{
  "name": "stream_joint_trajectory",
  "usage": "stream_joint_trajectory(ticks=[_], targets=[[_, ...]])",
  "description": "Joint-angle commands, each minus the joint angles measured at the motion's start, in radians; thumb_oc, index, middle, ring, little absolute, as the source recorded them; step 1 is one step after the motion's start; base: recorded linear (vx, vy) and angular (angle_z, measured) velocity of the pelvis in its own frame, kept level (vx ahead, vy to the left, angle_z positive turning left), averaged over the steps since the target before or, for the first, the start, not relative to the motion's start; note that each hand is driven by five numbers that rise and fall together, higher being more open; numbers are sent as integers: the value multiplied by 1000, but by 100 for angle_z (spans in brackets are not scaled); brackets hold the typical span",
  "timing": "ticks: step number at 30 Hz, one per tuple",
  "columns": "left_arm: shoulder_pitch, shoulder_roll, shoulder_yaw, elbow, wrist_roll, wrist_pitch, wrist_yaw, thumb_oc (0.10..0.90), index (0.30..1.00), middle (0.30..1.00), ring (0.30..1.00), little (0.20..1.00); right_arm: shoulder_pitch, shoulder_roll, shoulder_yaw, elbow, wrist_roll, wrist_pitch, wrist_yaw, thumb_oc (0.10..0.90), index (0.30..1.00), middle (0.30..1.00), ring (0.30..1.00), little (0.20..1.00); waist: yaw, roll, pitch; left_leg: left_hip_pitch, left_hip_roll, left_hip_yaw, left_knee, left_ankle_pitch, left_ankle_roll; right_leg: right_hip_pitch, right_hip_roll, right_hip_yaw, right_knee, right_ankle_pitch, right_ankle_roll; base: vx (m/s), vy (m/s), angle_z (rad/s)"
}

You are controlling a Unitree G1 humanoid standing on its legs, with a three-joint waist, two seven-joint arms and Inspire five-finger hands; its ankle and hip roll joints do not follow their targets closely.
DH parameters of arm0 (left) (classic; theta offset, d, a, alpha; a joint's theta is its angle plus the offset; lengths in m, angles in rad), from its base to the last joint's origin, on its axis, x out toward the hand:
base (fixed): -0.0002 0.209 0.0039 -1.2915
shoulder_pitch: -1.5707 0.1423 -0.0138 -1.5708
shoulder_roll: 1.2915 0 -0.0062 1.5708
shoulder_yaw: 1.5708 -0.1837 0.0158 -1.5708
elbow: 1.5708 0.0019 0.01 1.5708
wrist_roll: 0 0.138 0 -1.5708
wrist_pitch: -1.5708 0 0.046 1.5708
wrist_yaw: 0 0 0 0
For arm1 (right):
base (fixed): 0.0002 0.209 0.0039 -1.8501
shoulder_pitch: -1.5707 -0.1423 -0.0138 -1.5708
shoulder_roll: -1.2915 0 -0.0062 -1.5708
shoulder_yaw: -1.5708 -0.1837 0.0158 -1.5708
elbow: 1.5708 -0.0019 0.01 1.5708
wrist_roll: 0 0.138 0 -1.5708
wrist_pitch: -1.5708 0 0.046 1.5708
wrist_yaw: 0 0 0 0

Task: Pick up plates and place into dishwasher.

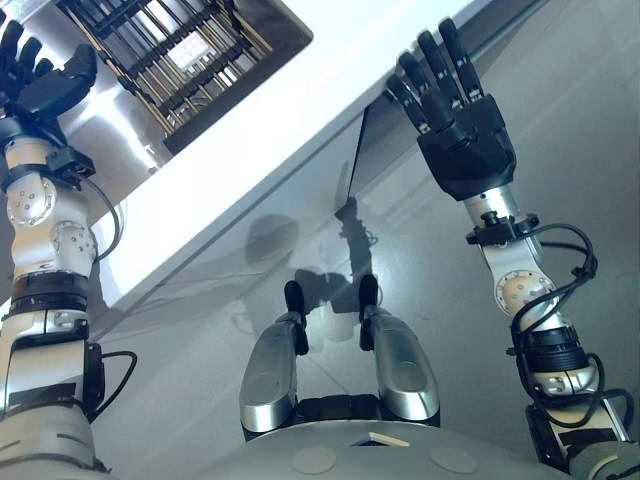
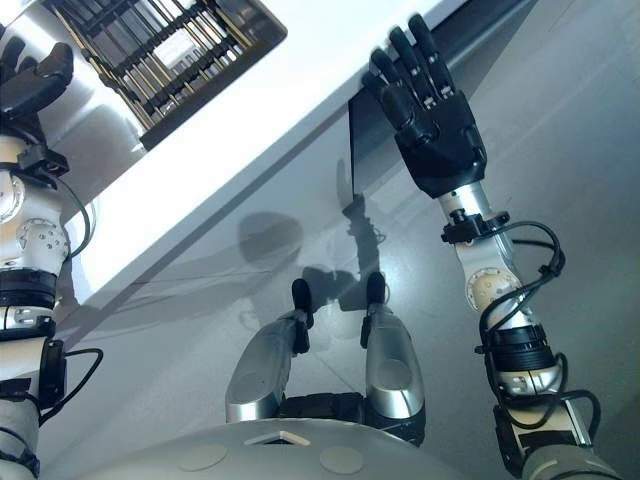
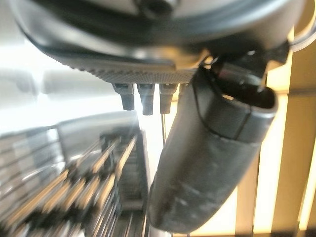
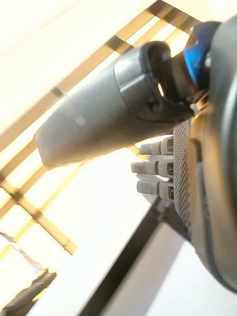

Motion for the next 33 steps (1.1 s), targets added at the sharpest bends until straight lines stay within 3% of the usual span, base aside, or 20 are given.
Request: stream_joint_trajectory(ticks=[1,2,3,13,18,20,22,23,26,27,28,30,33], targets=[[83,14,51,-55,28,-150,-8,800,900,900,900,900,-58,91,-45,-72,-9,-113,-24,800,900,900,900,900,21,5,-205,104,-101,74,-102,-87,52,-6,19,40,86,-118,75,55,34,4],[100,11,62,-58,30,-153,-10,800,900,900,900,900,-37,96,-63,-57,-30,-147,-64,800,900,900,900,900,19,5,-212,112,-101,77,-108,-87,53,-3,19,39,86,-118,77,71,49,6],[130,4,79,-70,34,-155,-11,800,900,900,900,900,2,96,-93,-40,-130,-209,-142,800,900,900,900,900,15,6,-225,124,-102,81,-115,-88,55,3,20,39,85,-119,79,56,41,3],[270,-47,140,-179,65,-139,13,800,900,900,900,900,159,26,-199,59,-578,-463,-523,800,900,900,900,900,2,4,-283,178,-103,92,-151,-93,65,38,34,41,82,-123,86,14,3,-5],[297,-64,125,-180,52,-140,-14,800,900,900,900,900,183,31,-237,149,-765,-505,-789,800,900,900,900,900,0,2,-307,199,-98,88,-182,-83,58,57,39,31,63,-122,90,-30,-28,-10],[307,-77,105,-188,56,-131,-12,800,900,900,900,900,200,41,-248,253,-819,-479,-857,800,900,900,900,900,2,-1,-320,206,-95,82,-199,-74,53,70,43,22,42,-118,92,-70,-51,-6],[319,-92,89,-203,65,-124,-4,800,900,900,900,900,216,50,-239,349,-794,-422,-819,800,900,900,900,900,6,-5,-328,212,-92,75,-218,-61,46,82,46,12,22,-111,92,-47,-46,-6],[323,-94,86,-206,66,-121,-7,800,900,900,900,900,223,54,-233,406,-771,-422,-783,800,900,900,900,900,8,-6,-331,215,-91,71,-225,-58,45,89,48,10,12,-108,91,-37,-47,-7],[338,-106,86,-215,64,-115,-28,800,900,900,900,900,260,83,-207,588,-647,-341,-576,800,900,900,900,900,18,-17,-346,219,-85,60,-243,-43,35,112,57,3,-20,-101,85,-39,-74,-2],[338,-108,87,-214,64,-114,-33,800,900,900,900,900,265,86,-195,630,-630,-341,-553,800,900,900,900,900,19,-20,-349,219,-84,58,-244,-41,34,117,59,2,-28,-99,83,-48,-95,-1],[334,-111,85,-212,67,-112,-40,800,900,900,900,900,276,94,-177,691,-614,-281,-506,800,900,900,900,900,23,-24,-356,219,-82,53,-243,-41,31,123,62,-1,-36,-98,81,-45,-90,-4],[324,-110,82,-211,62,-106,-47,800,900,900,900,900,280,98,-162,759,-605,-244,-490,800,900,900,900,900,26,-29,-363,219,-81,48,-243,-43,29,131,65,-1,-48,-96,78,-39,-78,-1],[264,-97,55,-170,38,-104,-62,800,900,900,900,900,264,104,-123,1016,-662,-173,-404,800,900,900,900,900,37,-33,-379,224,-81,36,-239,-47,24,152,71,-4,-85,-83,73,-26,-74,4]])
